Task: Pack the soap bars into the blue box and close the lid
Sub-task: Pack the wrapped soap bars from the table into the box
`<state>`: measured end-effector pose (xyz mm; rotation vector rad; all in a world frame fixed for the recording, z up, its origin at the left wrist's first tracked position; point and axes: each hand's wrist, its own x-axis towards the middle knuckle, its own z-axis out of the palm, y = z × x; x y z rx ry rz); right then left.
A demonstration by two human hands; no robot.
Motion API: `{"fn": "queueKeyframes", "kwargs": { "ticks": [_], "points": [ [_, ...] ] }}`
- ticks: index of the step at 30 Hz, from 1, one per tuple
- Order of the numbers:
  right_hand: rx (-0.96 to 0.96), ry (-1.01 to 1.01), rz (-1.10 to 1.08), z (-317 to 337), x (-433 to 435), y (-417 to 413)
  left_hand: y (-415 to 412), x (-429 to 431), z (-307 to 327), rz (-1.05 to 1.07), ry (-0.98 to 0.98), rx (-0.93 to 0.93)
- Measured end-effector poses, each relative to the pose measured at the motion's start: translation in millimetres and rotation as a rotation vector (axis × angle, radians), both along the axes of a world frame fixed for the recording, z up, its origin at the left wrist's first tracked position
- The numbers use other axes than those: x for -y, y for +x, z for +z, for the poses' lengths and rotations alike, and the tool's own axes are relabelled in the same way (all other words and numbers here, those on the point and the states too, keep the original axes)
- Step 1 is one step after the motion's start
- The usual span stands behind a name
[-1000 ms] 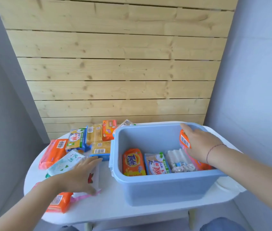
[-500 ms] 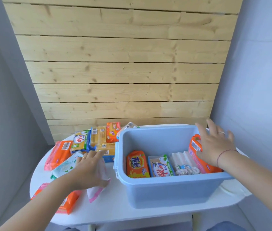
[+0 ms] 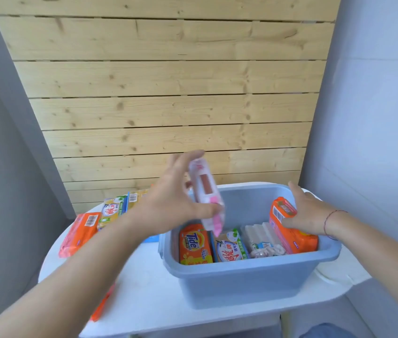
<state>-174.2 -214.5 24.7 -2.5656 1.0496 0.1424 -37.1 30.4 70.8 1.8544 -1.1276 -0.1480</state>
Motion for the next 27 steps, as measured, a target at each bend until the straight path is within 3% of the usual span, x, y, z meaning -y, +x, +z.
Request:
{"fn": "queueKeyframes", "kwargs": {
  "ticks": [8,13,16,20,22,25,27],
  "points": [
    [0.147,0.259,-0.006,0.3,8.3,-16.0,-50.5,111.0,-42.1,-0.168,0.413,-0.055],
    [0.154,0.282,-0.012,1.7,13.3,-14.7,-57.4,135.6,-58.2,-0.165,0.467,-0.089],
    [0.153,0.204,0.007,4.4,6.1,-11.4,-56.6,136.9,-60.9,-0.167,0.472,-0.154],
    [0.014,-0.133,0.039,0.9,-15.8,-3.3,-55.6,134.7,-60.4,-0.208,0.486,-0.325],
    [-0.027,-0.204,0.031,-1.5,-20.5,2.3,-51.9,131.3,-57.3,-0.236,0.517,-0.396],
    [-0.048,-0.18,0.018,-1.4,-20.0,4.6,-44.3,113.0,-43.7,-0.265,0.592,-0.211],
    [-0.057,-0.182,0.032,-0.6,-19.8,3.7,-34.1,88.3,-32.4,-0.198,0.489,-0.042]
  ]
}}
